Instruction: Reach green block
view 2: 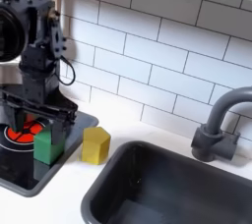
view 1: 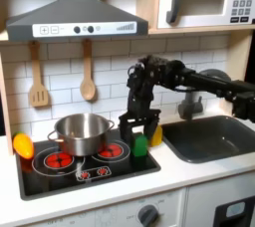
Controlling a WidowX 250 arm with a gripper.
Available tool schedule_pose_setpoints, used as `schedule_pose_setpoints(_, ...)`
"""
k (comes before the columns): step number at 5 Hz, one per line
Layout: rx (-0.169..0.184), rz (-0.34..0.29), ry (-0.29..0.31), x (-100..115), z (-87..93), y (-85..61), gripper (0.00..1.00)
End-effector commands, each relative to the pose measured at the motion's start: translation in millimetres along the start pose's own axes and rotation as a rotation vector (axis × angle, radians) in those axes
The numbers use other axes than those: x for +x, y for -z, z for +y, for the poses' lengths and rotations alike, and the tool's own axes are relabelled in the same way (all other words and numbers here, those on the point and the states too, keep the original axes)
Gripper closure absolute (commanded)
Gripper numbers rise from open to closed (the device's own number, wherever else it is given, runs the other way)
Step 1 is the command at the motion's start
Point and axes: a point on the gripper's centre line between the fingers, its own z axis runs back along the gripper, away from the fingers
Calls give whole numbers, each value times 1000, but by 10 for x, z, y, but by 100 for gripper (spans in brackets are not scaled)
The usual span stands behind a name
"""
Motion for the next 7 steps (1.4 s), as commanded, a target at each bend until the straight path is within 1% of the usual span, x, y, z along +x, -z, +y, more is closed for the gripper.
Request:
schedule_pose_setpoints(1, 17, 19, 8, 9, -25, 112, 0)
schedule_pose_setpoints(2, 26, 19, 5, 20, -3, 149, 0)
schedule_pose_setpoints(3, 23, 28, 4, 24, -20, 188, 0)
schedule_pose_setpoints(4, 26, 47, 6, -6, -28, 243, 0)
schedule_pose_setpoints(6, 15, 73, 9, -57, -24, 320, 0)
schedule_pose_setpoints(7, -3, 79, 17, -65, -52, 340, 0)
